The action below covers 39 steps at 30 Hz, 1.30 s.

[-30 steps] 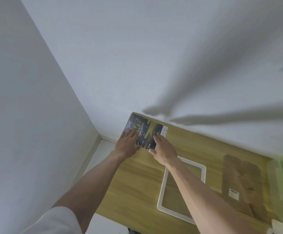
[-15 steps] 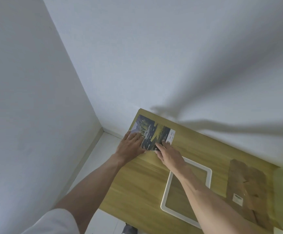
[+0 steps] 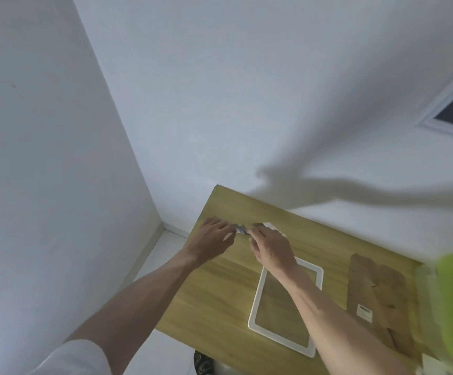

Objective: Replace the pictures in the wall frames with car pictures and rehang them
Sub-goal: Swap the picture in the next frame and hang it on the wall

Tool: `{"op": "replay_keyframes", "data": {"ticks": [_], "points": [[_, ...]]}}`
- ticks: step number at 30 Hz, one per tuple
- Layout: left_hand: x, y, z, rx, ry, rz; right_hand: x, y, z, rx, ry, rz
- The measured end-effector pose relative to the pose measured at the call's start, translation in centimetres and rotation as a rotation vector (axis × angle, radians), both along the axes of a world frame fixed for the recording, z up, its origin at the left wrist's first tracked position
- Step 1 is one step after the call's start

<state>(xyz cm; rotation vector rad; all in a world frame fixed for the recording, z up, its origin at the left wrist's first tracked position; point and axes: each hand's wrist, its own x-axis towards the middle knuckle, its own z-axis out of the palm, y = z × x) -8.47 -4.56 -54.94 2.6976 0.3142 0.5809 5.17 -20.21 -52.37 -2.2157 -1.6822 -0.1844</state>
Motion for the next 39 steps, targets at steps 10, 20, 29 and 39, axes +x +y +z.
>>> {"op": "replay_keyframes", "data": {"ticks": [10, 20, 29, 39], "points": [[0.5, -3.7, 9.1, -0.755, -0.054, 0.344, 1.8, -6.8, 7.4, 0.222, 0.602, -0.194], [2.4, -12.9, 9.8, -1.181, -0.095, 0.257, 2.8, -16.9, 8.9, 0.489, 1.205, -0.570], [3.9, -16.5, 7.9, -1.155, 0.063, 0.282, 2.7, -20.3, 4.9, 0.415, 1.232, -0.692], [2.8, -16.5, 1.9, -0.911, 0.398, 0.385, 0.3, -20.2, -1.7, -0.003, 1.005, -0.754]]}}
